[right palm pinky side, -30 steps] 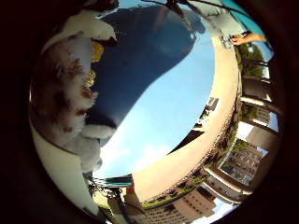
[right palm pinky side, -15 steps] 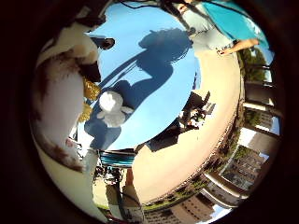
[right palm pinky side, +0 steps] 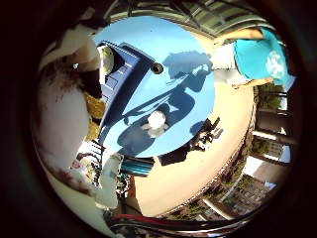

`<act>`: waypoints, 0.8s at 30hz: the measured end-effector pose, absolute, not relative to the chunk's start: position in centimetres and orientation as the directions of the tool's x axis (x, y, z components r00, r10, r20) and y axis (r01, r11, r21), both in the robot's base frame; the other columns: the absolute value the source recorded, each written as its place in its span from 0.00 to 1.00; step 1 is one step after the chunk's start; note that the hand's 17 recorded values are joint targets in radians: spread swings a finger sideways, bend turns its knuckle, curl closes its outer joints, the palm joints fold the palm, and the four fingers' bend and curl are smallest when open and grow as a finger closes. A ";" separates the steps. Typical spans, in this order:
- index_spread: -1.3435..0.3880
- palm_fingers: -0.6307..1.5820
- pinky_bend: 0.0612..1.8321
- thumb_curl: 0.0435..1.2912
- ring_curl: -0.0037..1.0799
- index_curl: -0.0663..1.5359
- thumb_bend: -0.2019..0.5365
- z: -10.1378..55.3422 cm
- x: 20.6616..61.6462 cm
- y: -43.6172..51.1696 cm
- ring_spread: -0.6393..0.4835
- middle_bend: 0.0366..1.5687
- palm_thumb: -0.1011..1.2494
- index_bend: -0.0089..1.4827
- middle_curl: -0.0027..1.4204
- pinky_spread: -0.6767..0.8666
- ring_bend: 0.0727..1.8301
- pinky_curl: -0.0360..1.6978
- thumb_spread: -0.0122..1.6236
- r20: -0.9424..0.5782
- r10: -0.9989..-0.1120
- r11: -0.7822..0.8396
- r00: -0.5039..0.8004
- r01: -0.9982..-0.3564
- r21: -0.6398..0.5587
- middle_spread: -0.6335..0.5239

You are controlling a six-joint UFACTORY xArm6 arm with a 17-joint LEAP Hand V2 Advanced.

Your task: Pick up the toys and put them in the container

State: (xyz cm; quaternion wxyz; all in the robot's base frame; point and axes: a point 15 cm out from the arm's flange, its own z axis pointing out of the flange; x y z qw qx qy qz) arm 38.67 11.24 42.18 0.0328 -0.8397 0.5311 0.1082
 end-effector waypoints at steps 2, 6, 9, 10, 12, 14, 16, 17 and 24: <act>0.12 0.60 0.93 0.58 0.82 0.52 0.26 40.5 38.6 13.3 0.45 0.83 0.81 0.50 0.81 0.50 0.87 0.49 0.68 -0.213 -0.892 -0.418 0.398 -0.907 0.055 0.32; 0.11 0.59 0.93 0.59 0.81 0.58 0.26 36.4 37.9 17.2 0.45 0.85 0.81 0.49 0.81 0.49 0.88 0.50 0.68 -0.205 -0.905 -0.390 0.372 -0.919 0.053 0.33; 0.10 0.58 0.94 0.59 0.81 0.63 0.25 33.4 37.2 18.7 0.45 0.86 0.81 0.47 0.81 0.49 0.89 0.51 0.69 -0.199 -0.916 -0.367 0.348 -0.928 0.065 0.33; 0.10 0.58 0.94 0.59 0.81 0.65 0.25 32.6 36.9 19.2 0.45 0.87 0.81 0.47 0.81 0.49 0.89 0.52 0.69 -0.197 -0.920 -0.357 0.338 -0.931 0.071 0.33; 0.10 0.57 0.94 0.60 0.81 0.67 0.25 31.0 36.6 20.2 0.45 0.87 0.80 0.46 0.81 0.49 0.90 0.52 0.69 -0.191 -0.923 -0.353 0.334 -0.933 0.073 0.33; 0.09 0.57 0.94 0.60 0.81 0.70 0.25 29.8 36.4 20.8 0.45 0.88 0.79 0.45 0.81 0.49 0.90 0.53 0.69 -0.187 -0.922 -0.358 0.339 -0.931 0.075 0.33; 0.09 0.57 0.94 0.60 0.80 0.73 0.25 28.7 36.3 21.1 0.45 0.89 0.79 0.44 0.81 0.49 0.91 0.53 0.69 -0.186 -0.926 -0.350 0.330 -0.933 0.086 0.34; 0.09 0.57 0.94 0.60 0.80 0.74 0.25 28.0 36.3 21.3 0.45 0.89 0.79 0.44 0.81 0.49 0.91 0.53 0.69 -0.181 -0.930 -0.340 0.320 -0.936 0.090 0.34; 0.09 0.55 0.93 0.60 0.79 0.82 0.23 26.4 36.4 21.5 0.45 0.90 0.73 0.42 0.80 0.49 0.93 0.55 0.70 -0.172 -0.937 -0.325 0.303 -0.938 0.118 0.34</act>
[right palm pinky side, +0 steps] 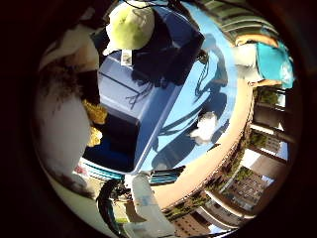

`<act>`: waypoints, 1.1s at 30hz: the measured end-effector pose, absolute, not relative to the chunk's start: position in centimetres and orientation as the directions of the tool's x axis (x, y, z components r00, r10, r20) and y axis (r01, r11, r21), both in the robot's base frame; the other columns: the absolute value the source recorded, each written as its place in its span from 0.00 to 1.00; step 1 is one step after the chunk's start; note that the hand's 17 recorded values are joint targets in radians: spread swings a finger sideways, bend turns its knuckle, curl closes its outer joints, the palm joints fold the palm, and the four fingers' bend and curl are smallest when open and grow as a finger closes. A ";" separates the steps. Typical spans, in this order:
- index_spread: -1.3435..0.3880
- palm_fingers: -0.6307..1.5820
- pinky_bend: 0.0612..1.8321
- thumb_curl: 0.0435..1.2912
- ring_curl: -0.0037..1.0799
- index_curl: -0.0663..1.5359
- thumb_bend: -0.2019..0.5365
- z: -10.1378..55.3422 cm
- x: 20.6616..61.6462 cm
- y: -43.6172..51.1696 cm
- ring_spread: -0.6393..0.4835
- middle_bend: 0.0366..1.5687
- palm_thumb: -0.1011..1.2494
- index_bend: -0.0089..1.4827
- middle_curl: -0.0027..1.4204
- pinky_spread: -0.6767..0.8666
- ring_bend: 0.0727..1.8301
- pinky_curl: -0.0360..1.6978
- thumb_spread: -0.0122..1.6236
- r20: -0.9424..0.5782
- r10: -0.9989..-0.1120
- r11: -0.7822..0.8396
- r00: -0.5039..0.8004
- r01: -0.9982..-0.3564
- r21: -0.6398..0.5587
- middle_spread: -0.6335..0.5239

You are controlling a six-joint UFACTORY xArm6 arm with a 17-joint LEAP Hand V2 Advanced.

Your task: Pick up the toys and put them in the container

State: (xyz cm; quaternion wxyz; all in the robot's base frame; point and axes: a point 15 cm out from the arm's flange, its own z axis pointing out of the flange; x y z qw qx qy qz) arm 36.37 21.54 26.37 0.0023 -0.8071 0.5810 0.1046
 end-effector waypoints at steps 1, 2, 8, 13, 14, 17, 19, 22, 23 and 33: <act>0.09 0.54 0.93 0.59 0.79 0.83 0.23 26.4 36.4 21.5 0.45 0.90 0.72 0.42 0.80 0.49 0.93 0.56 0.70 -0.171 -0.939 -0.321 0.299 -0.940 0.118 0.34; 0.09 0.53 0.92 0.58 0.79 0.84 0.23 26.4 36.4 21.4 0.45 0.89 0.71 0.43 0.80 0.48 0.92 0.56 0.70 -0.170 -0.939 -0.320 0.297 -0.939 0.123 0.34; 0.12 0.53 0.83 0.52 0.74 0.85 0.23 26.5 36.2 21.2 0.48 0.86 0.66 0.44 0.74 0.48 0.90 0.58 0.71 -0.166 -0.942 -0.315 0.292 -0.940 0.130 0.36; 0.22 0.35 0.83 0.47 0.65 0.80 0.23 26.7 35.1 20.3 0.55 0.61 0.63 0.24 0.62 0.54 0.77 0.56 0.71 -0.159 -0.942 -0.320 0.294 -0.931 0.175 0.41; 0.25 0.24 0.80 0.46 0.63 0.77 0.23 26.7 34.7 19.9 0.61 0.52 0.63 0.21 0.57 0.57 0.69 0.55 0.71 -0.153 -0.943 -0.323 0.297 -0.926 0.196 0.44; 0.34 0.15 0.67 0.43 0.44 0.69 0.23 27.0 33.2 19.1 0.75 0.30 0.62 0.12 0.44 0.64 0.47 0.48 0.71 -0.147 -0.940 -0.335 0.306 -0.906 0.257 0.55; 0.39 0.16 0.61 0.41 0.37 0.62 0.23 27.7 33.6 18.6 0.80 0.21 0.61 0.08 0.38 0.67 0.39 0.44 0.71 -0.154 -0.936 -0.347 0.317 -0.904 0.249 0.60; 0.44 0.19 0.56 0.39 0.33 0.55 0.23 28.8 34.5 17.9 0.83 0.14 0.61 0.06 0.34 0.71 0.33 0.40 0.71 -0.161 -0.936 -0.344 0.314 -0.911 0.227 0.63; 0.46 0.20 0.54 0.39 0.31 0.52 0.23 29.3 34.7 17.5 0.84 0.13 0.61 0.06 0.33 0.72 0.32 0.39 0.71 -0.163 -0.936 -0.342 0.311 -0.912 0.225 0.65; 0.55 0.25 0.47 0.35 0.28 0.33 0.24 36.4 37.2 10.8 0.87 0.08 0.61 0.08 0.26 0.78 0.25 0.31 0.70 -0.181 -0.951 -0.279 0.249 -0.945 0.168 0.68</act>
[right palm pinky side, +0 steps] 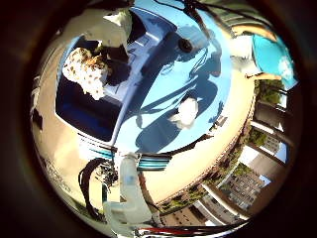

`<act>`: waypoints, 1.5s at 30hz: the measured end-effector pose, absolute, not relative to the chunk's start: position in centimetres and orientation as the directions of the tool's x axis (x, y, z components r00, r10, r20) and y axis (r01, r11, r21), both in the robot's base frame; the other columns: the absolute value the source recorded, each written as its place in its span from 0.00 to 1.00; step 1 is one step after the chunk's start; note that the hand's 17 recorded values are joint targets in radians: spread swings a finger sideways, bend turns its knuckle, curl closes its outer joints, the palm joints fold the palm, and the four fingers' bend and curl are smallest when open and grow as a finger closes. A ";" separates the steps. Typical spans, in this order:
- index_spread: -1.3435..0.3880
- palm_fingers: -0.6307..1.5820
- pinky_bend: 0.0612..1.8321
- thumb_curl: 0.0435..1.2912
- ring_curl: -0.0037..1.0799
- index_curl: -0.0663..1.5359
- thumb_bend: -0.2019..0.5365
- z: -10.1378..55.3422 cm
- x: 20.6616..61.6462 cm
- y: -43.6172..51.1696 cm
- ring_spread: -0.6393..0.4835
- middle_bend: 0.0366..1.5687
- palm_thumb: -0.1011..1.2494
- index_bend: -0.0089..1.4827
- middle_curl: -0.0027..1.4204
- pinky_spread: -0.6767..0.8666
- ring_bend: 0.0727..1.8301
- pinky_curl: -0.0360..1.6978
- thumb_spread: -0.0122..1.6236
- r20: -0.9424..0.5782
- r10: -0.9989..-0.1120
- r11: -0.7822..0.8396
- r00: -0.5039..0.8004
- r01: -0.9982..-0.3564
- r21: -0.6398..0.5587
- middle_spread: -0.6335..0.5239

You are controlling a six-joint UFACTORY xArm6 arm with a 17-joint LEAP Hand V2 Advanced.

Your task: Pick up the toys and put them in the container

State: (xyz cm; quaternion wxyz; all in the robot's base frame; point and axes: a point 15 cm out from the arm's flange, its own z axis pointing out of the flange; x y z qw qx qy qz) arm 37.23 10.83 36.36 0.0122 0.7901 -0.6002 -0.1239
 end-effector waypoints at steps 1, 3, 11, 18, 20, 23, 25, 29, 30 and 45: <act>0.56 0.25 0.46 0.35 0.28 0.32 0.24 36.8 37.4 9.7 0.87 0.09 0.61 0.08 0.26 0.78 0.24 0.31 0.70 -0.179 -0.955 -0.268 0.238 -0.949 0.166 0.68; 0.58 0.26 0.45 0.35 0.28 0.30 0.24 37.7 37.7 6.5 0.87 0.09 0.61 0.09 0.25 0.78 0.24 0.30 0.70 -0.165 -0.964 -0.236 0.209 -0.958 0.165 0.68; 0.64 0.29 0.45 0.33 0.29 0.24 0.24 38.6 36.7 -7.2 0.86 0.10 0.61 0.10 0.25 0.78 0.26 0.27 0.70 -0.050 -0.992 -0.125 0.117 -0.973 0.193 0.69; 0.68 0.30 0.45 0.32 0.29 0.22 0.24 37.8 34.6 -15.0 0.86 0.10 0.60 0.11 0.24 0.78 0.26 0.26 0.71 -0.026 -0.999 -0.045 0.040 -0.978 0.205 0.69; 0.69 0.30 0.45 0.32 0.29 0.21 0.24 36.1 34.1 -16.0 0.86 0.10 0.60 0.11 0.24 0.78 0.25 0.25 0.71 -0.035 -0.999 -0.028 0.021 -0.974 0.223 0.69; 0.70 0.31 0.45 0.31 0.29 0.21 0.24 33.0 33.8 -17.5 0.87 0.10 0.60 0.11 0.24 0.78 0.25 0.24 0.71 -0.032 -0.999 -0.019 0.013 -0.974 0.225 0.69; 0.71 0.32 0.45 0.31 0.29 0.21 0.24 30.6 33.7 -18.1 0.86 0.10 0.60 0.11 0.24 0.78 0.25 0.24 0.71 -0.030 -1.000 -0.015 0.008 -0.975 0.224 0.70; 0.72 0.33 0.45 0.31 0.29 0.20 0.24 26.3 33.2 -18.4 0.86 0.10 0.60 0.11 0.24 0.78 0.25 0.23 0.71 -0.035 -0.999 -0.015 0.007 -0.973 0.231 0.69; 0.73 0.33 0.45 0.31 0.29 0.20 0.24 25.6 33.2 -18.5 0.86 0.10 0.60 0.11 0.24 0.78 0.25 0.23 0.71 -0.035 -0.999 -0.014 0.006 -0.973 0.229 0.69; 0.75 0.36 0.45 0.30 0.28 0.20 0.24 18.3 36.6 -17.6 0.86 0.09 0.60 0.12 0.24 0.78 0.25 0.19 0.71 -0.030 -0.999 0.002 -0.010 -0.971 0.240 0.67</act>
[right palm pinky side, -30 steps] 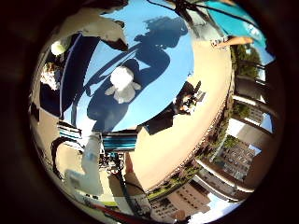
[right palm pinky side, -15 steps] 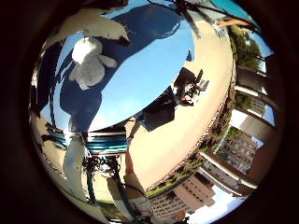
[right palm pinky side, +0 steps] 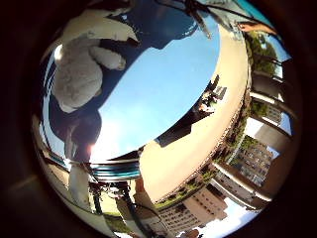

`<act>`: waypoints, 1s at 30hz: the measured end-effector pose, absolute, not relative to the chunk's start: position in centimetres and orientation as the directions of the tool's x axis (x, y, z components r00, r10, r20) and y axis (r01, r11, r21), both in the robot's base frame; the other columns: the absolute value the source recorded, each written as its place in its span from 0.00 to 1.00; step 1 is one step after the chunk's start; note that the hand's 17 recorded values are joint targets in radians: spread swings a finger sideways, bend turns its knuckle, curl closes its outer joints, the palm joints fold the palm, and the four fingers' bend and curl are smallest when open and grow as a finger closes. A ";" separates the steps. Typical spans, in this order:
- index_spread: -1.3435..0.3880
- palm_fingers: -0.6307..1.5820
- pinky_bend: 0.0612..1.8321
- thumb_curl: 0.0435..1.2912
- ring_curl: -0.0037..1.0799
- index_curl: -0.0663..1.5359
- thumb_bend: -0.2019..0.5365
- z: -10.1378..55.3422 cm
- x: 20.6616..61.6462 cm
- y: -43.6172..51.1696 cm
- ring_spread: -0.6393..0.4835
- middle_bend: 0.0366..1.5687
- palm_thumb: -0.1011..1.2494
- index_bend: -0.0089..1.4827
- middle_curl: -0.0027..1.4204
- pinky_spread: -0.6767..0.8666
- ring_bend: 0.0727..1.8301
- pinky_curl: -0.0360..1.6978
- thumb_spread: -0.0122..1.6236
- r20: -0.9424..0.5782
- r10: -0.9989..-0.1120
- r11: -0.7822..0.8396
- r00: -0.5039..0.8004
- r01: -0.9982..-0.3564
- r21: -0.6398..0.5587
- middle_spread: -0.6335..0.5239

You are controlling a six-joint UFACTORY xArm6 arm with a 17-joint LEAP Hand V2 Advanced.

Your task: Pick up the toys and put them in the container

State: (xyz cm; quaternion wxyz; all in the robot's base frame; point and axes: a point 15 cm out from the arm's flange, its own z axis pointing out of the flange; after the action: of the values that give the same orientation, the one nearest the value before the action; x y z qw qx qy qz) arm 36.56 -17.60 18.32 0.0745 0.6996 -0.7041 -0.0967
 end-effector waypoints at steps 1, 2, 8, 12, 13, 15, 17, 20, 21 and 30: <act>0.76 0.36 0.45 0.30 0.28 0.20 0.24 17.9 36.6 -17.5 0.86 0.10 0.60 0.12 0.24 0.77 0.25 0.19 0.71 -0.031 -0.999 0.004 -0.012 -0.969 0.247 0.67; 0.76 0.37 0.45 0.30 0.28 0.20 0.24 17.3 36.7 -17.4 0.86 0.10 0.60 0.12 0.25 0.77 0.26 0.18 0.71 -0.034 -0.999 0.001 -0.010 -0.967 0.255 0.66; 0.74 0.55 0.48 0.31 0.33 0.19 0.25 16.6 37.1 -16.7 0.77 0.20 0.63 0.10 0.29 0.74 0.38 0.18 0.71 -0.031 -0.999 0.001 -0.010 -0.964 0.267 0.55; 0.67 0.65 0.48 0.32 0.48 0.16 0.26 16.9 37.6 -16.7 0.68 0.41 0.67 0.10 0.40 0.70 0.61 0.20 0.70 -0.028 -1.000 -0.001 -0.006 -0.968 0.252 0.47; 0.64 0.67 0.50 0.32 0.53 0.16 0.26 16.9 37.6 -16.7 0.64 0.49 0.69 0.12 0.45 0.70 0.67 0.21 0.69 -0.028 -1.000 0.000 -0.007 -0.968 0.249 0.45; 0.61 0.70 0.55 0.33 0.57 0.15 0.26 17.2 38.2 -16.9 0.61 0.55 0.71 0.14 0.49 0.69 0.71 0.23 0.68 -0.025 -1.000 0.000 -0.006 -0.973 0.231 0.42; 0.56 0.74 0.64 0.34 0.60 0.14 0.26 18.0 38.5 -17.1 0.57 0.60 0.75 0.19 0.53 0.67 0.72 0.26 0.67 -0.020 -1.000 0.008 -0.013 -0.979 0.204 0.40; 0.51 0.77 0.72 0.38 0.63 0.15 0.29 20.0 39.0 -17.8 0.54 0.65 0.80 0.27 0.58 0.64 0.71 0.31 0.67 -0.008 -0.999 0.030 -0.032 -0.988 0.153 0.38; 0.49 0.76 0.74 0.39 0.65 0.16 0.29 20.7 39.3 -17.9 0.52 0.67 0.82 0.29 0.60 0.63 0.72 0.32 0.67 -0.004 -0.999 0.032 -0.032 -0.990 0.140 0.38; 0.37 0.71 0.83 0.46 0.72 0.19 0.26 31.3 41.3 -18.0 0.47 0.73 0.84 0.44 0.69 0.56 0.75 0.41 0.68 0.014 -0.999 0.032 -0.031 -0.997 0.067 0.36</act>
State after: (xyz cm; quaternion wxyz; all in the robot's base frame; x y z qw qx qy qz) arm 41.32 -17.97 31.35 0.0285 0.6954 -0.7178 -0.0192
